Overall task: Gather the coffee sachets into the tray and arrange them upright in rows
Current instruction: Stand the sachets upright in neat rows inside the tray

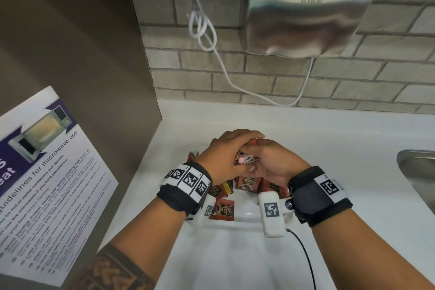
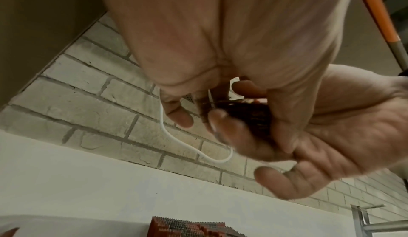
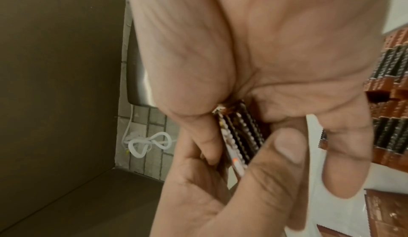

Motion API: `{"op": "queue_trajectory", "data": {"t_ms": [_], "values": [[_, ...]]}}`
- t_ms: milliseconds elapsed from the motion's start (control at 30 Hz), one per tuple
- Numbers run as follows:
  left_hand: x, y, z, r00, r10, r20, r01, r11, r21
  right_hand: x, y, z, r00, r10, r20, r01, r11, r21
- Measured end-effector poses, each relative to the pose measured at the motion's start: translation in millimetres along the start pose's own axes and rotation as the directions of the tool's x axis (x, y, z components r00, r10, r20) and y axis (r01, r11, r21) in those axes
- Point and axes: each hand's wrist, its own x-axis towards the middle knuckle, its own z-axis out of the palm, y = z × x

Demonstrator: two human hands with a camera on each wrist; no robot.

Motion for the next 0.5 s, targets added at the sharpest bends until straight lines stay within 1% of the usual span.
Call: {"op": "queue_trajectory", "data": {"t_ms": [67, 133, 167, 233, 267, 300, 333, 367, 400, 433, 467, 500], "values": [[0.6, -2.4, -0.1, 1.000, 0.006, -0.004, -0.006, 1.000, 0.028, -2.5, -0.6, -1.1, 0.999, -0.011, -0.050, 0.007, 0.996, -0.084], [1.3, -4.6, 0.1, 1.000, 0.008, -0.002, -0.008, 0.999, 0.051, -3.8, -1.4, -5.0, 0.989, -0.064, -0.130, 0.034, 0.974, -0.223], [1.1, -4.4, -0.3, 1.000, -0.003, 0.003, 0.003, 0.999, 0.038, -5.0, -2.4, -6.3, 0.983, -0.091, -0.157, 0.046, 0.963, -0.266], [1.9, -3.9, -3.6, 0.998, -0.060, 0.003, 0.060, 0.995, -0.076, -9.1, -4.0, -7.0, 0.978, -0.129, -0.165, 0.086, 0.965, -0.248], [3.2, -4.1, -5.3, 0.995, -0.103, -0.004, 0.101, 0.980, -0.170, -11.3, -3.9, -7.3, 0.977, -0.145, -0.155, 0.110, 0.971, -0.211], [4.3, -3.4, -6.6, 0.987, -0.163, -0.004, 0.155, 0.945, -0.287, -13.7, -3.6, -6.7, 0.977, -0.159, -0.139, 0.131, 0.973, -0.193], [4.9, -2.2, -7.8, 0.972, -0.234, 0.003, 0.212, 0.876, -0.434, -14.7, -2.7, -5.8, 0.976, -0.176, -0.128, 0.149, 0.969, -0.196], [5.6, -1.8, -8.2, 0.951, -0.309, 0.026, 0.261, 0.751, -0.606, -15.4, -1.0, -4.4, 0.973, -0.197, -0.117, 0.170, 0.964, -0.205], [6.0, -1.4, -7.5, 0.923, -0.378, 0.069, 0.289, 0.565, -0.773, -15.1, 1.2, -2.3, 0.971, -0.216, -0.106, 0.193, 0.962, -0.195], [5.7, -1.1, -5.6, 0.905, -0.403, 0.139, 0.296, 0.359, -0.885, -13.7, 3.6, 0.7, 0.968, -0.232, -0.099, 0.215, 0.964, -0.160], [4.5, -0.3, -3.9, 0.906, -0.373, 0.200, 0.284, 0.186, -0.941, -13.4, 4.9, 4.7, 0.963, -0.252, -0.099, 0.239, 0.963, -0.121], [3.1, 1.7, -3.0, 0.923, -0.314, 0.224, 0.266, 0.097, -0.959, -12.6, 6.7, 7.7, 0.955, -0.277, -0.108, 0.267, 0.959, -0.100]]}}
